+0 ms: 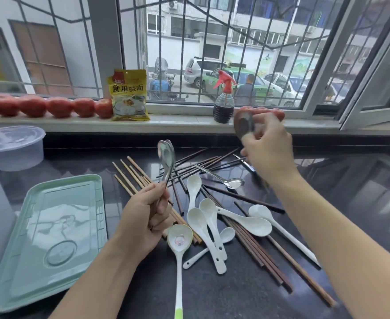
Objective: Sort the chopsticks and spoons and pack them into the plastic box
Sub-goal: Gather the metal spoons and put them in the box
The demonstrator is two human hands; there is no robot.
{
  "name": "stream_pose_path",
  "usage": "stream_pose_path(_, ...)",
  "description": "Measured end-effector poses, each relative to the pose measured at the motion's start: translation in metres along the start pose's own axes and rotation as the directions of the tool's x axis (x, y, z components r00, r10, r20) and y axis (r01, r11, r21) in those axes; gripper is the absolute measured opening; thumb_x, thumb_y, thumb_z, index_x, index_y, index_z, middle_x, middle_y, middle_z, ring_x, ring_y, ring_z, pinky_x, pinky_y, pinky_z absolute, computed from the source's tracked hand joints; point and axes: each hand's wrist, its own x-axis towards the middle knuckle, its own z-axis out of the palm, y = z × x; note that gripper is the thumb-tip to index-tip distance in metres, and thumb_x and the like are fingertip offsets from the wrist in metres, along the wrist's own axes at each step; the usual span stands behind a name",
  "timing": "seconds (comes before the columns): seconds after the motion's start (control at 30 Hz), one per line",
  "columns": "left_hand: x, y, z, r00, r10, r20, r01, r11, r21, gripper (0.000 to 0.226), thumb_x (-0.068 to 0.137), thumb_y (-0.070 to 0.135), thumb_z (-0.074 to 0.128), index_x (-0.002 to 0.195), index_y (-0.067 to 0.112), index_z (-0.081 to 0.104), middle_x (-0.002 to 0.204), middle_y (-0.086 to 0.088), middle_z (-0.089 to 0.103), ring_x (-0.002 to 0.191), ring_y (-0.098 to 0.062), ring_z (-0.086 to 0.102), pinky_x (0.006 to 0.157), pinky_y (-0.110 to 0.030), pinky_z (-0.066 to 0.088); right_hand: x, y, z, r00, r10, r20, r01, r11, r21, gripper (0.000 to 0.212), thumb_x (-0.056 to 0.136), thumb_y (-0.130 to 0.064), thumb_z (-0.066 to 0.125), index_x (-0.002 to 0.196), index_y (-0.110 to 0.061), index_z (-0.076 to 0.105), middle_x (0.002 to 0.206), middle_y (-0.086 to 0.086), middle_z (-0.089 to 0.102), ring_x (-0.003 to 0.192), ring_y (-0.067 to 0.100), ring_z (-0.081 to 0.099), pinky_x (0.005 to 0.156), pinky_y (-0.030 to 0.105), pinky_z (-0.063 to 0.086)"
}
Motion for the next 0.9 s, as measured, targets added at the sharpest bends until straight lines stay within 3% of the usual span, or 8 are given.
stream_pose_path(0.13, -0.004, 0.003, -0.002, 0.990, -0.039, 0.139, 0.052, 0.995, -0.090, 0.023, 0.099, 0.020, 0.052, 0.079, 0.009, 0.056, 0.058, -0.001, 0.028, 0.043, -0.010, 0.023, 0.043, -0.024, 0.014, -0.027, -0.019, 0.044, 0.986, 0.053, 0.156, -0.067, 0.994, 0.090, 0.004, 0.093, -0.019, 0.066, 0.093, -0.015, 0.066, 0.071, 0.002, 0.070, 0.054, 0.015, 0.071, 0.057, 0.043, 0.061)
stream_pose_path(0.27, -0.003, -0.001, -0.001, 0.983, -0.047, 0.179, 0.057, 0.997, -0.053, 0.025, 0.099, 0.019, 0.050, 0.077, 0.009, 0.057, 0.055, -0.002, 0.026, 0.043, -0.012, 0.022, 0.043, -0.027, 0.014, -0.041, -0.023, 0.079, 0.990, 0.019, 0.140, 0.005, 0.986, -0.169, 0.022, 0.090, -0.038, 0.061, 0.078, -0.020, 0.057, 0.068, -0.003, 0.065, 0.068, 0.026, 0.061, 0.065, 0.034, 0.046)
stream_pose_path(0.37, -0.001, -0.003, 0.001, 0.996, 0.012, 0.091, -0.016, 0.999, 0.050, 0.025, 0.102, 0.019, 0.049, 0.086, 0.008, 0.063, 0.050, -0.002, 0.025, 0.039, -0.012, 0.020, 0.039, -0.022, 0.018, -0.044, -0.024, 0.087, 0.986, -0.034, 0.165, 0.069, 0.975, -0.211, 0.023, 0.089, -0.036, 0.059, 0.073, -0.021, 0.053, 0.069, 0.000, 0.065, 0.069, 0.030, 0.060, 0.065, 0.035, 0.046)
stream_pose_path(0.5, -0.001, -0.001, 0.009, 0.985, 0.161, -0.064, -0.138, 0.952, 0.272, 0.023, 0.108, 0.014, 0.046, 0.109, 0.010, 0.069, 0.047, 0.002, 0.037, 0.033, -0.007, 0.031, 0.033, -0.017, 0.028, -0.042, -0.024, 0.086, 0.956, 0.016, 0.293, -0.004, 0.999, -0.042, 0.010, 0.085, -0.025, 0.057, 0.076, -0.020, 0.058, 0.067, 0.003, 0.070, 0.057, 0.024, 0.071, 0.060, 0.043, 0.060)
stream_pose_path(0.67, -0.004, -0.003, 0.010, 0.964, 0.261, -0.056, -0.204, 0.857, 0.473, 0.031, 0.108, 0.018, 0.048, 0.102, 0.000, 0.072, 0.052, 0.004, 0.031, 0.046, -0.011, 0.026, 0.042, -0.018, 0.030, -0.048, -0.027, 0.075, 0.880, 0.056, 0.471, -0.136, 0.981, 0.139, 0.026, 0.093, -0.001, 0.045, 0.099, -0.013, 0.067, 0.078, 0.011, 0.075, 0.062, 0.021, 0.074, 0.064, 0.038, 0.064)
stream_pose_path(0.73, -0.004, -0.004, 0.009, 0.957, 0.282, -0.067, -0.214, 0.842, 0.496, 0.032, 0.108, 0.019, 0.049, 0.099, 0.007, 0.077, 0.051, 0.007, 0.034, 0.045, -0.008, 0.029, 0.043, -0.017, 0.030, -0.052, -0.026, 0.073, 0.832, 0.087, 0.547, -0.210, 0.963, 0.166, 0.030, 0.093, 0.003, 0.042, 0.106, -0.011, 0.065, 0.081, 0.011, 0.076, 0.067, 0.022, 0.075, 0.068, 0.036, 0.063)
stream_pose_path(0.8, -0.005, -0.003, 0.010, 0.953, 0.295, -0.069, -0.219, 0.829, 0.514, 0.034, 0.108, 0.022, 0.050, 0.092, 0.016, 0.080, 0.051, 0.007, 0.038, 0.045, -0.007, 0.031, 0.043, -0.016, 0.029, -0.055, -0.025, 0.072, 0.810, 0.112, 0.576, -0.259, 0.949, 0.179, 0.024, 0.095, 0.002, 0.048, 0.106, -0.010, 0.064, 0.084, 0.011, 0.076, 0.070, 0.022, 0.076, 0.069, 0.035, 0.063)
stream_pose_path(0.9, -0.005, -0.002, 0.010, 0.957, 0.281, -0.072, -0.211, 0.843, 0.494, 0.033, 0.107, 0.020, 0.051, 0.096, 0.015, 0.081, 0.056, 0.008, 0.055, 0.046, -0.003, 0.041, 0.045, -0.012, 0.034, -0.058, -0.024, 0.069, 0.806, 0.123, 0.579, -0.313, 0.919, 0.239, 0.015, 0.091, -0.001, 0.065, 0.102, -0.010, 0.062, 0.097, 0.010, 0.072, 0.075, 0.022, 0.076, 0.072, 0.037, 0.064)
